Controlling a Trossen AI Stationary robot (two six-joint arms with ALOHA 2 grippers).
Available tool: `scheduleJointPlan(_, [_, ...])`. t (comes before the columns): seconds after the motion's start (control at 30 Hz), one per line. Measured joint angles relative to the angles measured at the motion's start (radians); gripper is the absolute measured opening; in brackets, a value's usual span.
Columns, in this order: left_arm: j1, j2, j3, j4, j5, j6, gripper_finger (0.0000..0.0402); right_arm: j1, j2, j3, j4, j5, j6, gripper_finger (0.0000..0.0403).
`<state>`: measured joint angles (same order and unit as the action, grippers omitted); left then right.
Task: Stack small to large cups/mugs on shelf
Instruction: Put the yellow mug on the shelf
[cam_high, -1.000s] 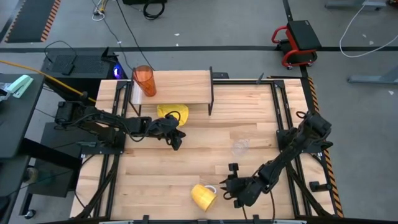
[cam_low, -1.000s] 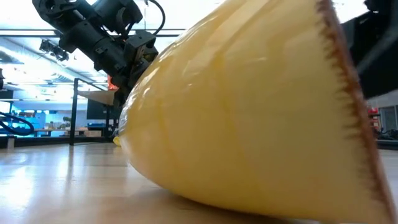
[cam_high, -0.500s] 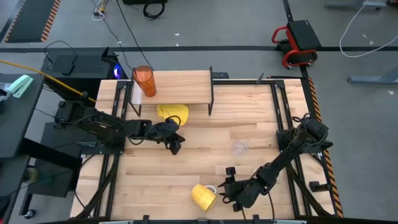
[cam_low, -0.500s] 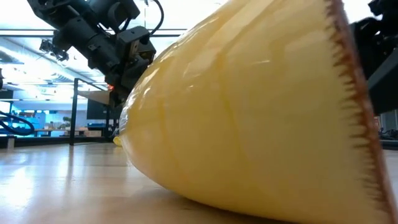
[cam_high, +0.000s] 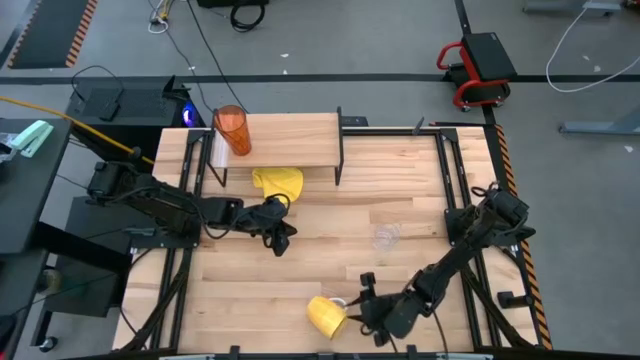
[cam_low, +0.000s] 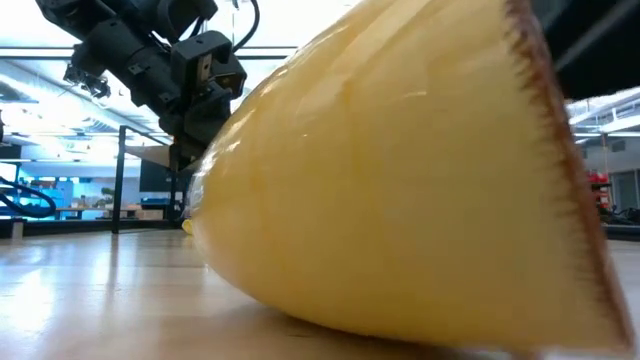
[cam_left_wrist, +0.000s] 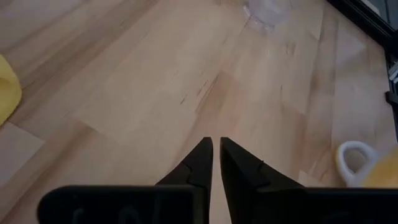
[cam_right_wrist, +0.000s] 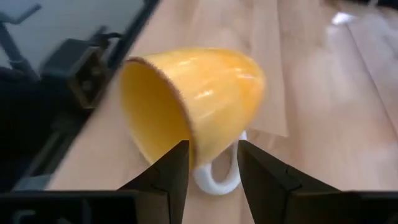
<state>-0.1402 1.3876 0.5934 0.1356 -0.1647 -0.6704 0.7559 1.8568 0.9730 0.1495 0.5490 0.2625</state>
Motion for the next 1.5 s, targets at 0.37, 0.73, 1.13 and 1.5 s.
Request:
scheduleJointPlan(0.37, [0.000, 0.000, 0.000, 0.000, -0.016, 0.000, 0.0029, -0.062, 0.055, 0.001, 0.076, -0.094, -0.021, 0.0142])
scheduleJointPlan(0.73, [0.000, 0.000, 0.000, 0.000, -0.018, 0.001, 0.0037, -0.117, 0.055, 0.001, 0.124, -0.083, -0.104, 0.0111])
scheduleJointPlan(1.13, [0.000, 0.000, 0.000, 0.000, -0.022, 0.003, 0.0024, -0.124, 0.052, 0.019, 0.126, -0.087, -0.252, 0.0012])
scheduleJointPlan(1.5, [0.000, 0.000, 0.000, -0.008, -0.037, 0.014, 0.0027, -0.167, 0.053, 0.213, -0.185, -0.082, -0.333, 0.0007])
